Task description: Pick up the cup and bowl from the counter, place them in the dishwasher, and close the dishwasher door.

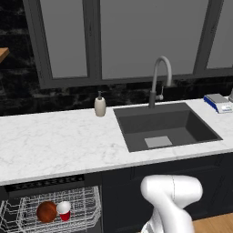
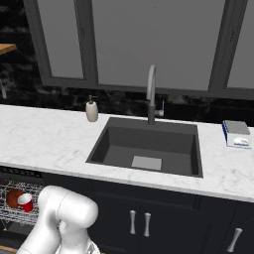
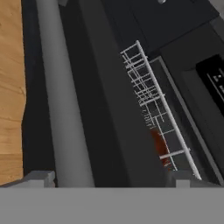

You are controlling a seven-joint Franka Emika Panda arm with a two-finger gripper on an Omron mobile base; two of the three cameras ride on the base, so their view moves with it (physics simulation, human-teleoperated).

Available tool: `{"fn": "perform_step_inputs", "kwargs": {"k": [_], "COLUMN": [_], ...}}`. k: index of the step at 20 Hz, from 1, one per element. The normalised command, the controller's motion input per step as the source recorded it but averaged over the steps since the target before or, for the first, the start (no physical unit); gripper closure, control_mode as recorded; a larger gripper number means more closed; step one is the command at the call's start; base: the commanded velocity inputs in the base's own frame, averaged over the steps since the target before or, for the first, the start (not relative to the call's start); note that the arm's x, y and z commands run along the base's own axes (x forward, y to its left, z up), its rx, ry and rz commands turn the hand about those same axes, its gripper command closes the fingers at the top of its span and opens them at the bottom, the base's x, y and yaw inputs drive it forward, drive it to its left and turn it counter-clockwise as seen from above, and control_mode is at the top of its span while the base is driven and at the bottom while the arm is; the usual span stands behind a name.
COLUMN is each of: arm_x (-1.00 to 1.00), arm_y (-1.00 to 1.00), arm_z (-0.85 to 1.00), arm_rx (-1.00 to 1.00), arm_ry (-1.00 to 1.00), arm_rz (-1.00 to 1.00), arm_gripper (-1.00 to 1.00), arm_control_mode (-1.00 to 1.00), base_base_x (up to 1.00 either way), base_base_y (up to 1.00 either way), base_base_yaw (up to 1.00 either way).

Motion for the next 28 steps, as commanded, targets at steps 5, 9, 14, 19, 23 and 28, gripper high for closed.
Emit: {"fn": "perform_step_inputs", "kwargs": {"k": [5, 9, 14, 19, 23, 28], "arm_x": [0.44, 0.43, 0.37, 0.35, 0.43, 0.52], "arm_y": [-0.29, -0.12, -0.01, 0.00, 0.00, 0.00], "arm_z": [-0.07, -0.07, -0.11, -0.13, -0.29, -0.45], "arm_rx": [0.00, 0.00, 0.00, -0.03, -0.03, -0.01], "arm_ry": [-0.37, -0.34, -0.31, -0.27, -0.29, -0.31], "arm_rz": [-0.26, -0.28, -0.32, -0.40, -0.52, -0.58], "arm_gripper": [-1.00, -1.00, -1.00, -1.00, -1.00, -1.00], "arm_control_mode": [-1.00, -1.00, -1.00, -1.00, -1.00, -1.00], "base_base_x": [0.00, 0.00, 0.00, 0.00, 0.00, 0.00], "base_base_y": [0.00, 0.00, 0.00, 0.00, 0.00, 0.00], "base_base_yaw": [0.00, 0.00, 0.00, 0.00, 0.00, 0.00]}}
